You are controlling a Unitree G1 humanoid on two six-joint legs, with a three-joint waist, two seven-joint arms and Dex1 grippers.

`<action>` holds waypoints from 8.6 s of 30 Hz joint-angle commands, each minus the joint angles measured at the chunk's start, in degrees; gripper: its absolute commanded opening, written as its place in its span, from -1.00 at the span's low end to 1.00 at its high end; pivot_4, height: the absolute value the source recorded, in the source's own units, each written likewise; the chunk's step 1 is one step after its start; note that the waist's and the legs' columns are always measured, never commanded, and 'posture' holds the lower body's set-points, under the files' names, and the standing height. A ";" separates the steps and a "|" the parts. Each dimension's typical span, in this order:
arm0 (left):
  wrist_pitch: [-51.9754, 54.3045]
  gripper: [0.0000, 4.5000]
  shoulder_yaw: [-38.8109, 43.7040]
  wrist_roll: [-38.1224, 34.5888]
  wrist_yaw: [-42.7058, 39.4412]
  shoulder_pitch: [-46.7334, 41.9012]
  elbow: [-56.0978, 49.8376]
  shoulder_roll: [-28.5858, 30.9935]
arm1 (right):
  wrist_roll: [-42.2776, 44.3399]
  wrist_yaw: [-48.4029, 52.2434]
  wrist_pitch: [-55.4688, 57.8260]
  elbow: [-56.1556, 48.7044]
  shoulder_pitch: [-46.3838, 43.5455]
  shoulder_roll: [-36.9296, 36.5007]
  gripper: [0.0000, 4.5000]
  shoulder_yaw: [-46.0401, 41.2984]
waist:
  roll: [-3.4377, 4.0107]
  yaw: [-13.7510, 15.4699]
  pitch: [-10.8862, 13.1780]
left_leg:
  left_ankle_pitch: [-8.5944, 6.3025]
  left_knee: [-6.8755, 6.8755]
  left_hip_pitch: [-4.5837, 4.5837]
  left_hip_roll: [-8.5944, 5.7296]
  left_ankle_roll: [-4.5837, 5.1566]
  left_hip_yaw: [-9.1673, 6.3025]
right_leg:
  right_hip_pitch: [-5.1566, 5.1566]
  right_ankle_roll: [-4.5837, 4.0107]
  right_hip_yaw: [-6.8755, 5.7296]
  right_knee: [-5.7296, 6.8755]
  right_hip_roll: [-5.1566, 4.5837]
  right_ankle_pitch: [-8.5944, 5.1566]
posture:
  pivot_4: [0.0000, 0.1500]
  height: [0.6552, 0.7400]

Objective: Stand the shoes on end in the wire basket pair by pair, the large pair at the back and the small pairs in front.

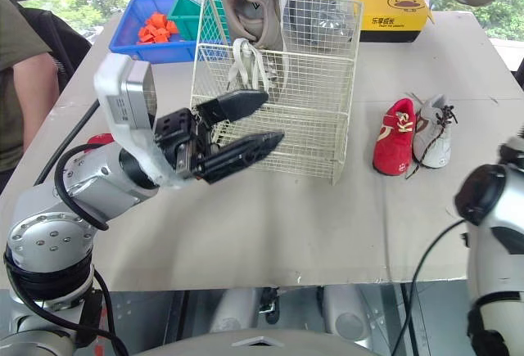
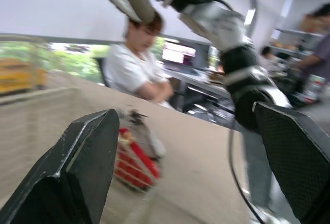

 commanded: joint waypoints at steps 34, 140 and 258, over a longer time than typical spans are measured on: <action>-9.24 1.00 19.43 1.43 -11.56 21.71 -4.74 6.05 | -30.84 -24.03 -63.26 19.47 2.33 29.37 -0.98 18.95 | -0.15 0.16 -0.06 | 0.08 -0.07 -0.04 0.01 -0.13 -0.10 | -0.08 -0.13 -0.61 0.00 -0.21 0.10 | 1.00 1.00; -32.93 -0.96 4.17 39.79 -59.02 -1.76 23.21 24.06 | -6.96 53.47 10.60 -8.35 -16.40 -10.90 1.00 49.04 | -0.83 1.20 -0.22 | 0.12 -0.49 -0.10 0.10 -0.14 -0.76 | 0.18 -0.55 -2.15 -0.53 -0.50 0.20 | 1.00 1.00; 13.03 1.00 6.55 9.49 -30.05 -3.52 0.16 4.81 | -20.08 7.13 19.58 21.43 21.99 -23.66 0.77 32.80 | -0.82 1.18 -0.34 | 0.22 0.30 0.17 0.06 -0.23 -1.28 | 0.81 -0.48 -1.92 -0.11 -0.19 0.16 | 1.00 1.00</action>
